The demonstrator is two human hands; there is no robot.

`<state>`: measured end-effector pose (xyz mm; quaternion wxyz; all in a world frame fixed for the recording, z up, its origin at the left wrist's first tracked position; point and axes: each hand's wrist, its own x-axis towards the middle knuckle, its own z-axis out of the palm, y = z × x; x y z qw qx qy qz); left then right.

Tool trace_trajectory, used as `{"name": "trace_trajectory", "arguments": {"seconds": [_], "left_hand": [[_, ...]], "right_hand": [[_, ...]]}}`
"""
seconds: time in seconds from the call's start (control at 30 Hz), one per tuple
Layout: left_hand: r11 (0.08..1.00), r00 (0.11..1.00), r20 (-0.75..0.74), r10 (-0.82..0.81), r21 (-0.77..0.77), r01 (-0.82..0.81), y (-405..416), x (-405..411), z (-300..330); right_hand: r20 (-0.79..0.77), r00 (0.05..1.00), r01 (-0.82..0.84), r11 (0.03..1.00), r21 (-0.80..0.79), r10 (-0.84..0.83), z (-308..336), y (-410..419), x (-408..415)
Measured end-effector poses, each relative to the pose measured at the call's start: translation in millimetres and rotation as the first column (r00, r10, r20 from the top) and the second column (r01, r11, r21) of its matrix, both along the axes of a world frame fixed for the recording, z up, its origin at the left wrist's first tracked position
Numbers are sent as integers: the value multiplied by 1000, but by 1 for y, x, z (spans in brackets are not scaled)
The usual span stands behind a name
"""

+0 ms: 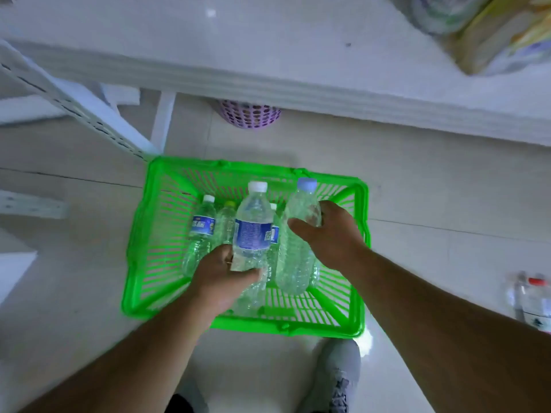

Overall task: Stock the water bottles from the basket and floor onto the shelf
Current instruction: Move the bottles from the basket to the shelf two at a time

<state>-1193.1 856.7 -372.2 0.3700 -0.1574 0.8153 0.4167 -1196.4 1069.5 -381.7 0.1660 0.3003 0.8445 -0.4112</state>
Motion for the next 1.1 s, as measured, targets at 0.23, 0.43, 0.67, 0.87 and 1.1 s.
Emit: {"name": "trace_trajectory", "arguments": {"seconds": [0.23,0.43,0.67,0.87,1.1], "left_hand": [[985,990,-105,95,154,-78,-20,15,197],[970,959,-270,88,241,-21,-49,26,363],[938,894,-445,49,327,112,-98,62,532],[913,860,-507,55,375,162,-133,94,630],[914,818,-567,97,376,152,-150,119,691]], "right_hand": [[-186,982,-35,993,-115,13,221,-7,5],[-386,923,-92,974,-206,6,412,-39,36],[-613,790,-67,989,-129,-26,608,-85,75],[-699,716,-40,999,-34,5,721,-115,119],[-753,658,-28,1000,-12,10,794,-133,153]]}}
